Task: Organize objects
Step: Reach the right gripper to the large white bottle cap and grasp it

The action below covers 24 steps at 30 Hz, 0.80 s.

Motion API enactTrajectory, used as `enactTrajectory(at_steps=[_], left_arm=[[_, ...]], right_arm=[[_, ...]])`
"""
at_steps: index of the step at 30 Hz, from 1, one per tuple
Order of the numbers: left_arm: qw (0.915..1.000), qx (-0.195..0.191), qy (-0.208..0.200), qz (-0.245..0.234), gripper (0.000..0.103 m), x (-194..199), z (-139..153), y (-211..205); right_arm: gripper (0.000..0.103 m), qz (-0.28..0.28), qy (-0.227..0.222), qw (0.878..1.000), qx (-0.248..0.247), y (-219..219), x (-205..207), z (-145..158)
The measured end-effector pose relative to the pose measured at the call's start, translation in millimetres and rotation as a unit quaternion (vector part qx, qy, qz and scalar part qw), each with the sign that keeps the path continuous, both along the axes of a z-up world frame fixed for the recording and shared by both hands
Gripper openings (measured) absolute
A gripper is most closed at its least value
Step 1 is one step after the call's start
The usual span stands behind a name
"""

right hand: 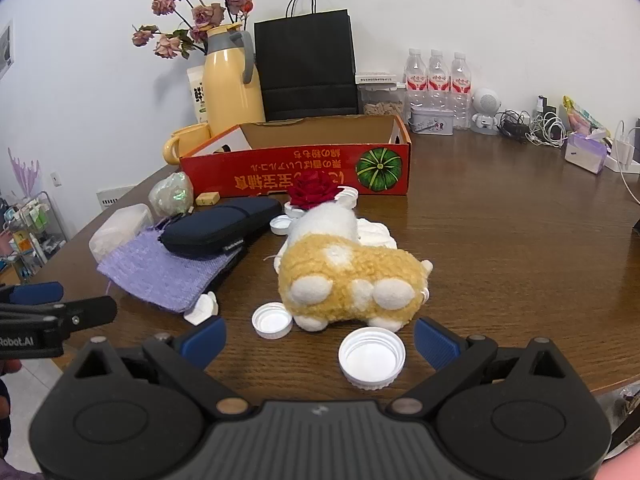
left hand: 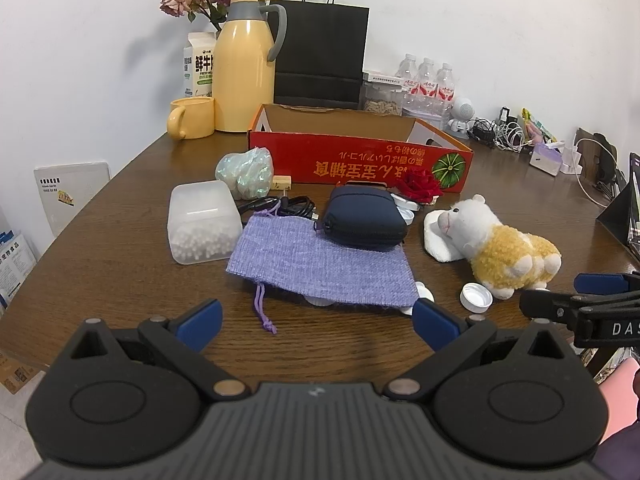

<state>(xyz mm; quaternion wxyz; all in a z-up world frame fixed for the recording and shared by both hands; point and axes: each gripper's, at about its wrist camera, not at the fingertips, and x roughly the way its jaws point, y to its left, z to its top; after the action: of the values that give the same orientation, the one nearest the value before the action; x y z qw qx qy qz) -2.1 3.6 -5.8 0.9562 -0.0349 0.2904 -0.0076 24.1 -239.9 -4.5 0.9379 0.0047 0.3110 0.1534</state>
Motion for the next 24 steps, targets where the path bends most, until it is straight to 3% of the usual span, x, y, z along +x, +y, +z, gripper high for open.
enactTrajectory(at_steps=[18,24], left_arm=[[0.9998,-0.007,0.013,0.01,0.103,8.2,-6.3,3.5],[0.9997,-0.009,0.018,0.013,0.103,11.9,-8.8,4.0]], right_arm=[[0.093,-0.013,0.008,0.999,-0.028,-5.9,5.1,-12.6],[0.075,-0.008,0.02,0.999,-0.032,-7.5,11.3,-21.0]])
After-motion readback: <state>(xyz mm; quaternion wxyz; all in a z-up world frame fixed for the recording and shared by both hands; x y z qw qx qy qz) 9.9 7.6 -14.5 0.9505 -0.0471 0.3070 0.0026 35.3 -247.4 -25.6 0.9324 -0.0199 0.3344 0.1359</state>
